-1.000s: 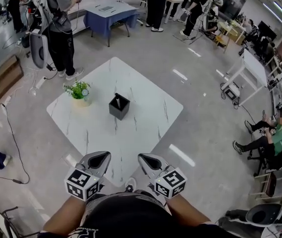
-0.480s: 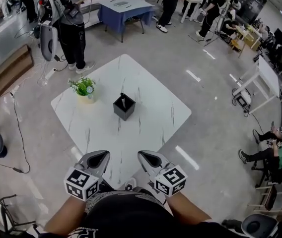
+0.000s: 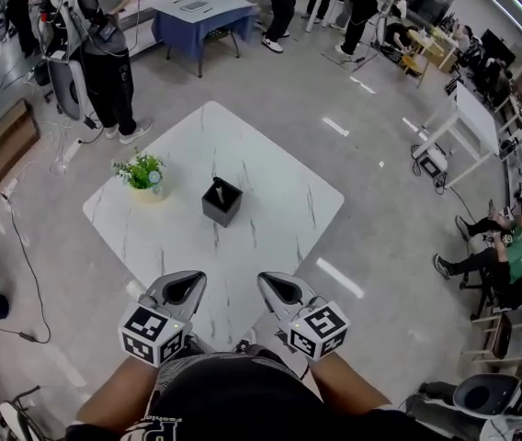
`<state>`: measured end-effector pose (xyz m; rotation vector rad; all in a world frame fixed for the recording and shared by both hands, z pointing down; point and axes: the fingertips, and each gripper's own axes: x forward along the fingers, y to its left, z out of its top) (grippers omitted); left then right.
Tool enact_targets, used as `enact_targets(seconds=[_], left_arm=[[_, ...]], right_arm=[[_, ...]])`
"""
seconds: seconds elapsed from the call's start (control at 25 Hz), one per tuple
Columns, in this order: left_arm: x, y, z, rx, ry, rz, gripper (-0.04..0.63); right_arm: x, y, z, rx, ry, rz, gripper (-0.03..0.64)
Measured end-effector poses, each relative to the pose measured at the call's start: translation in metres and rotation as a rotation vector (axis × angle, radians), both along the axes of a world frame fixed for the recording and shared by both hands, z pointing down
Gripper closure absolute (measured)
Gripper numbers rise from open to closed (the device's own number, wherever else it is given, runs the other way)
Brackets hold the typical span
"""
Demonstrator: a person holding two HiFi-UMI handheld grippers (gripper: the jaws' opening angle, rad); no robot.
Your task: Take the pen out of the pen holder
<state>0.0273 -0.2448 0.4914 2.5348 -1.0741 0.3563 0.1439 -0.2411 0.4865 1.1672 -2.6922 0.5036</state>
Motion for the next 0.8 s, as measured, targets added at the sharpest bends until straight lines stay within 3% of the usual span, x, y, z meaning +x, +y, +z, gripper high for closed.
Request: enact_targets(seconds=[0.8], left_arm=[[-0.021,-0.001,-0.001,0.011,0.022,0.063,0.538]], right_arm=[[-0.02,0.003,-0.008,0.043,0.052,0.08,0.617]])
